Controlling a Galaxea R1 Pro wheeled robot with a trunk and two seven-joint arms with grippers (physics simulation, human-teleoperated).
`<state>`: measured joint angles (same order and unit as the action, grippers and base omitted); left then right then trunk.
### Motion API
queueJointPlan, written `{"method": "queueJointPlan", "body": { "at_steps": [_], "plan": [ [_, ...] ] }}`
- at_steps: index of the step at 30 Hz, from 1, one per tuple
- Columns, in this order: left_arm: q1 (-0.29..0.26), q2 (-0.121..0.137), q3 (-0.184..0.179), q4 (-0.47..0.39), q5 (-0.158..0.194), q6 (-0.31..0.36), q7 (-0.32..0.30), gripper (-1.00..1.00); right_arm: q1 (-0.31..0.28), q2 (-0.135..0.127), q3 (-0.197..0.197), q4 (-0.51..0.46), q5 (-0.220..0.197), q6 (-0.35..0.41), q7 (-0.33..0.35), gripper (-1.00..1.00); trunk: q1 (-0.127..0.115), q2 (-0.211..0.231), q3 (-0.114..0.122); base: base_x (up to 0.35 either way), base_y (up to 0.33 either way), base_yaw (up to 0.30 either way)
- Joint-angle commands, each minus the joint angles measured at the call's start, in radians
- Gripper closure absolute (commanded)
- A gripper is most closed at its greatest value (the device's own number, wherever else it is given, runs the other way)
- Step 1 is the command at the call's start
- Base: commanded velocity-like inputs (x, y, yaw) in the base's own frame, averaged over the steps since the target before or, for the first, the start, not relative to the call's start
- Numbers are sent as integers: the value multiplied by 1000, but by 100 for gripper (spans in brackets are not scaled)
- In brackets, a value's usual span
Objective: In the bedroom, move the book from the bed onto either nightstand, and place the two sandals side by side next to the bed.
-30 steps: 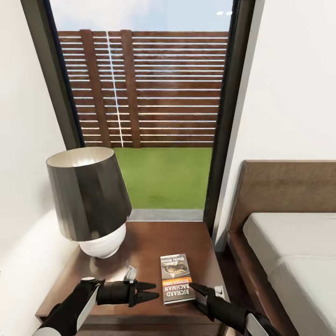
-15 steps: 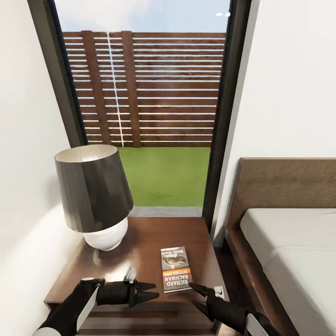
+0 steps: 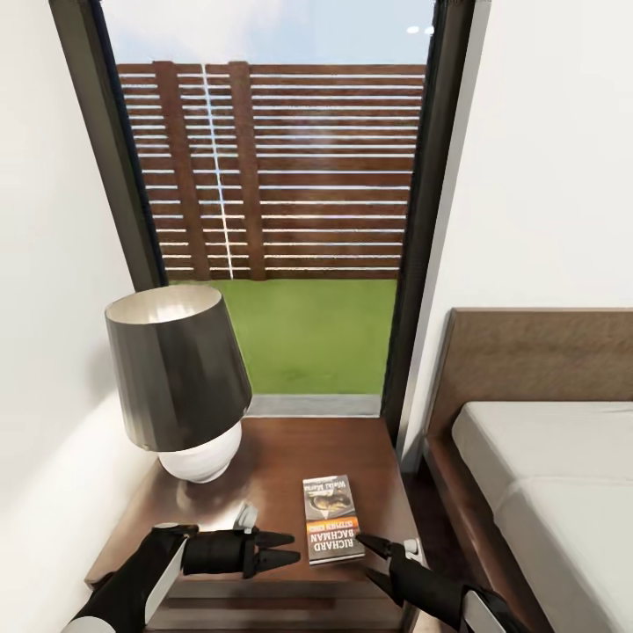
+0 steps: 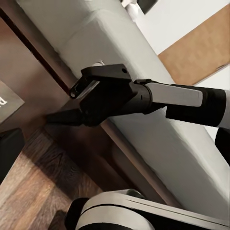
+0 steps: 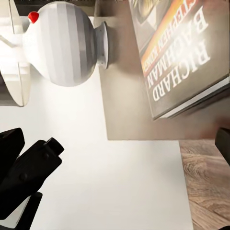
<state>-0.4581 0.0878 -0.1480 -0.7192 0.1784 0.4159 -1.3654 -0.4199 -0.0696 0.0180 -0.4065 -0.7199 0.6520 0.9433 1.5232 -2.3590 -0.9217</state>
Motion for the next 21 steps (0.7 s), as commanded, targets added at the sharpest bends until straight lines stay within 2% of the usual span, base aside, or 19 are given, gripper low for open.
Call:
{"method": "queueJointPlan", "body": {
  "at_steps": [1,21],
  "plan": [
    [-1,1,-5,0,9,11,0,-100,0,0,2,0,-6,6,0,-100,-4,7,2,0,0,0],
    [-1,1,-5,0,7,11,0,-100,0,0,1,-4,-6,6,3,-100,-81,147,65,0,0,0]
  ]
}}
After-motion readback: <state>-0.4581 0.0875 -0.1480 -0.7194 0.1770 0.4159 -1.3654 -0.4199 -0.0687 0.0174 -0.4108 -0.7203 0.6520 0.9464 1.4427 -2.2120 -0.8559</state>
